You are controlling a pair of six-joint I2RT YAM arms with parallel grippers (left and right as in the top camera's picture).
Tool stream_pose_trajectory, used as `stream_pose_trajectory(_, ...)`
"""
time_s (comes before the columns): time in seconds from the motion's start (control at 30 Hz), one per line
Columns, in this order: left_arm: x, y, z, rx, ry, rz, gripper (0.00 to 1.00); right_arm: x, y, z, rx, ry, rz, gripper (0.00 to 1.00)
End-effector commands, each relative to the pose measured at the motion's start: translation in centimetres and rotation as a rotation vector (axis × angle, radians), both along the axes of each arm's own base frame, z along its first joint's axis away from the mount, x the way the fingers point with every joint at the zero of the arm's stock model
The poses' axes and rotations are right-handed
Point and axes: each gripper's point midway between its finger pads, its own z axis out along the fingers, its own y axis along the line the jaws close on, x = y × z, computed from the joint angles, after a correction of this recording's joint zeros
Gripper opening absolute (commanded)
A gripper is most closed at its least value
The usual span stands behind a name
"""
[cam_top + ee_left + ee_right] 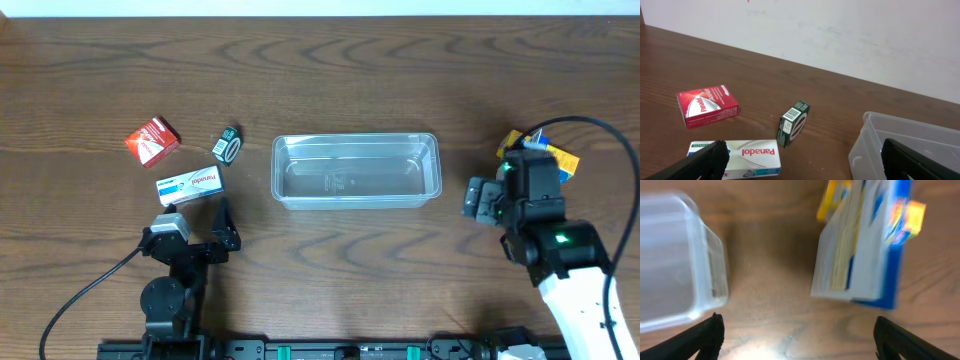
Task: Pack container
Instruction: 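Lower the right gripper and grasp the blue Kool Fever box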
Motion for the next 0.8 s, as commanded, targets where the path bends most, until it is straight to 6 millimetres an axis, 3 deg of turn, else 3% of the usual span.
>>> stream_pose_trajectory(0.0,-0.1,-0.3,-1.6,0.012,0.051,-0.017,0.98,1.3,-0.4,5.0,-0.011,-0.126,-0.007,0.88)
stream_pose_trajectory(0.1,-0.1,-0.3,-1.6,0.012,0.051,-0.017,0.98,2.1,-0.7,6.8,-0.006,-0.172,-0.019,0.86)
stream_pose_trajectory(0.2,-0.1,-0.3,-1.6,0.012,0.051,-0.017,0.98,3.0,-1.6,7.2,-0.007,-0.188,-0.054,0.85)
stream_pose_trajectory(0.43,-0.1,-0.3,-1.6,0.012,0.051,-0.017,0.98,3.4,-5.1,4.0,0.019,-0.082,-0.201,0.79)
stream_pose_trajectory(0.67,-0.1,-0.3,-1.6,0.012,0.051,-0.017,0.98,4.4,-5.7,2.5,0.082,-0.05,-0.197,0.79)
stream_pose_trajectory(0.77,-0.1,-0.3,-1.6,0.012,0.051,-0.017,0.98,4.7,-5.8,2.4,0.083,-0.055,-0.197,0.72)
